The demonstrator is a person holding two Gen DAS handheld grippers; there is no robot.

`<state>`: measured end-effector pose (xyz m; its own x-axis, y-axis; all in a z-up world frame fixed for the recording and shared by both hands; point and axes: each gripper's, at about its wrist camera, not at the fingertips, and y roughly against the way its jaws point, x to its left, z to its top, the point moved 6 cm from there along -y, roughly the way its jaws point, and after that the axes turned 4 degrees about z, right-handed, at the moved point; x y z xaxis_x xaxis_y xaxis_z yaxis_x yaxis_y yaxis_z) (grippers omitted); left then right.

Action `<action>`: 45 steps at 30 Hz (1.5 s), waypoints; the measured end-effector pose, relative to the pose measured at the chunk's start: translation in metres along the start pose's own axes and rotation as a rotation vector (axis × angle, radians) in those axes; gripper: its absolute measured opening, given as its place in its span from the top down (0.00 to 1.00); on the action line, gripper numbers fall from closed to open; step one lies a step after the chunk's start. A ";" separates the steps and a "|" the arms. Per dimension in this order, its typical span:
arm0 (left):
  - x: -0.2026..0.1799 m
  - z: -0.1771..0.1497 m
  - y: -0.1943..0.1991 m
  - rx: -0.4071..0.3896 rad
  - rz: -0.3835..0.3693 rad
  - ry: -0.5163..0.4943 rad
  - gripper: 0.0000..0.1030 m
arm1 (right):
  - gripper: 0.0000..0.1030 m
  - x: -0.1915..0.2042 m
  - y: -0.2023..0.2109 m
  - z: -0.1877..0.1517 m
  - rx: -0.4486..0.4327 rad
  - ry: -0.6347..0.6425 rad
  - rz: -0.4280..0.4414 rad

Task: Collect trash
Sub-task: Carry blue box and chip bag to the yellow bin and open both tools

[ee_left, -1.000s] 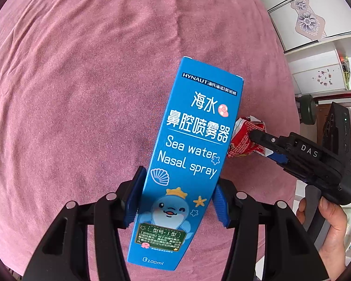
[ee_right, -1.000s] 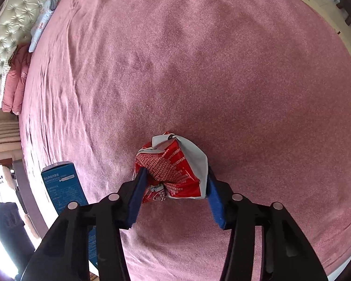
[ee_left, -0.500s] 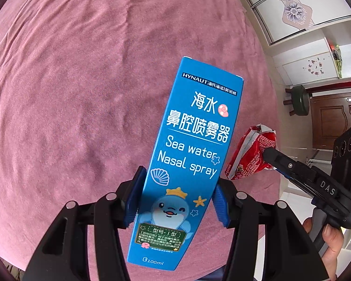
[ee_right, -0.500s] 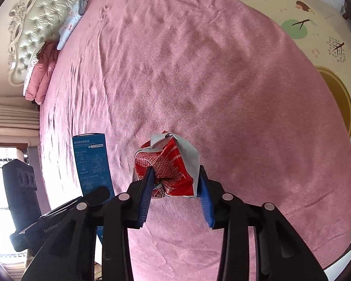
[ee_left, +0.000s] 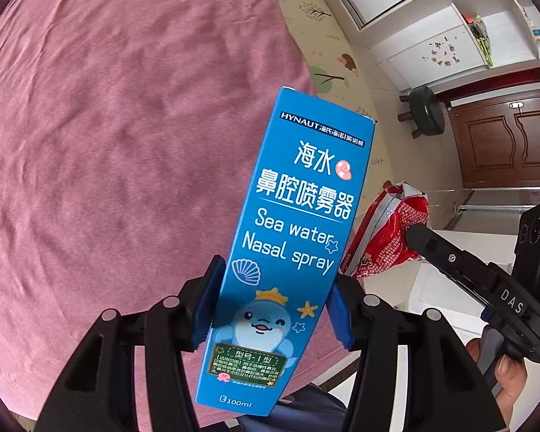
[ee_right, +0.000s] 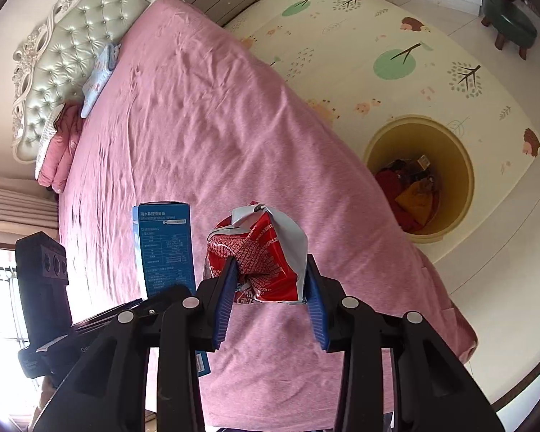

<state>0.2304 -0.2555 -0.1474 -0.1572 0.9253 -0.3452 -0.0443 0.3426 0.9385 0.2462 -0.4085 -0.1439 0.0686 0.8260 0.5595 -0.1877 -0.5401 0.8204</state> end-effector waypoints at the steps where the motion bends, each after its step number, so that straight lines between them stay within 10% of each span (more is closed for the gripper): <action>1: -0.008 0.001 -0.003 0.002 -0.002 -0.006 0.49 | 0.65 -0.010 0.006 0.005 -0.005 -0.007 -0.007; 13: -0.114 0.029 -0.051 0.038 -0.011 -0.092 0.49 | 0.65 -0.112 0.056 0.042 -0.075 -0.078 -0.071; 29: -0.189 0.078 -0.094 0.047 0.009 -0.185 0.48 | 0.62 -0.156 0.066 0.084 -0.119 -0.106 -0.116; 32: -0.187 0.084 -0.096 0.040 0.019 -0.190 0.17 | 0.48 -0.159 0.068 0.090 -0.132 -0.118 -0.111; 45: -0.197 0.090 -0.088 0.008 0.052 -0.283 0.16 | 0.48 -0.158 0.069 0.091 -0.128 -0.148 -0.107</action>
<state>0.3546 -0.4533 -0.1626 0.1221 0.9500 -0.2873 -0.0354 0.2935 0.9553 0.3121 -0.5910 -0.1653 0.2363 0.8397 0.4889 -0.2941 -0.4177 0.8597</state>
